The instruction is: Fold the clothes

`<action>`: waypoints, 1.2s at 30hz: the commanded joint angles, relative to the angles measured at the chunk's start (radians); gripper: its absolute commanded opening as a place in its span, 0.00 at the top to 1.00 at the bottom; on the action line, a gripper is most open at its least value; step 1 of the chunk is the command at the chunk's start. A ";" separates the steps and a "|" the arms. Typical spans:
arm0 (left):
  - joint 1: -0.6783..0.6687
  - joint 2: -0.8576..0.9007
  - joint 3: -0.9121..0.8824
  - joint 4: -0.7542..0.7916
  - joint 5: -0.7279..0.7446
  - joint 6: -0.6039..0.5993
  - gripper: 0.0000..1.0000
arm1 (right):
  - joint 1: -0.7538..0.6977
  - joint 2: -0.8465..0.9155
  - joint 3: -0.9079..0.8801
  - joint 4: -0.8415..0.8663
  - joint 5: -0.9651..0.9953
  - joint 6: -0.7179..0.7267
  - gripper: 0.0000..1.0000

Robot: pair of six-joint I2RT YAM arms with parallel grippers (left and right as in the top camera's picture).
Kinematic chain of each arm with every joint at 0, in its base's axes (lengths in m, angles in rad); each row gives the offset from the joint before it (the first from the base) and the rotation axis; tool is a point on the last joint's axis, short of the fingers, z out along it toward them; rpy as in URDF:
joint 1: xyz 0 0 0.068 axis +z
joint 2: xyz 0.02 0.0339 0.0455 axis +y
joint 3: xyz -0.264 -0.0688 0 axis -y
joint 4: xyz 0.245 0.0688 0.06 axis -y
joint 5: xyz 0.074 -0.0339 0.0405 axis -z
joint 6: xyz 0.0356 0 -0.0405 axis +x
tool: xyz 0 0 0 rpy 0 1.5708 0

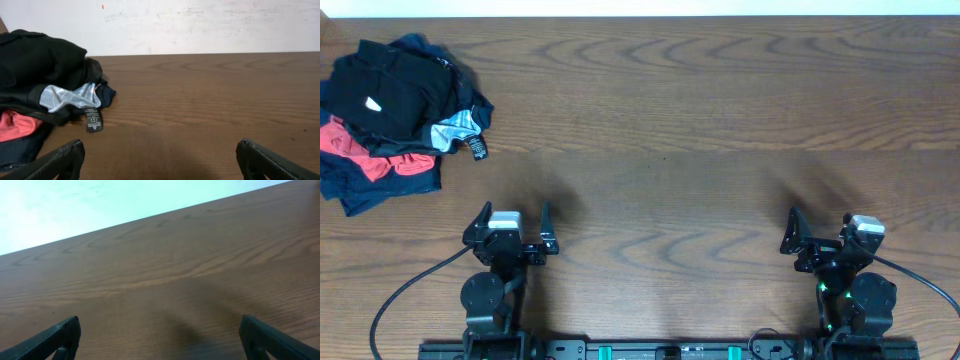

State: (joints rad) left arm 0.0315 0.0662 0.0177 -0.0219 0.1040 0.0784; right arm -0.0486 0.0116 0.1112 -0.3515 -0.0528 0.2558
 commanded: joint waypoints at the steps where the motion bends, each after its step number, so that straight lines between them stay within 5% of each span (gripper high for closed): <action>1: -0.003 0.001 -0.014 -0.040 0.007 -0.005 0.02 | -0.009 -0.006 -0.006 0.000 -0.004 -0.009 0.01; 13: -0.003 0.001 -0.014 -0.040 0.007 -0.005 0.02 | -0.009 -0.005 -0.010 0.036 0.011 -0.123 0.01; 24: -0.003 0.002 -0.014 -0.040 0.007 -0.005 0.02 | 0.003 -0.005 -0.106 0.335 0.000 -0.122 0.01; 36: -0.003 0.002 -0.014 -0.040 0.007 -0.005 0.02 | 0.062 0.001 -0.106 0.277 0.019 -0.142 0.01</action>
State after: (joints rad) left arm 0.0315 0.0677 0.0177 -0.0227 0.1013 0.0784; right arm 0.0036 0.0128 0.0071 -0.0673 -0.0483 0.1410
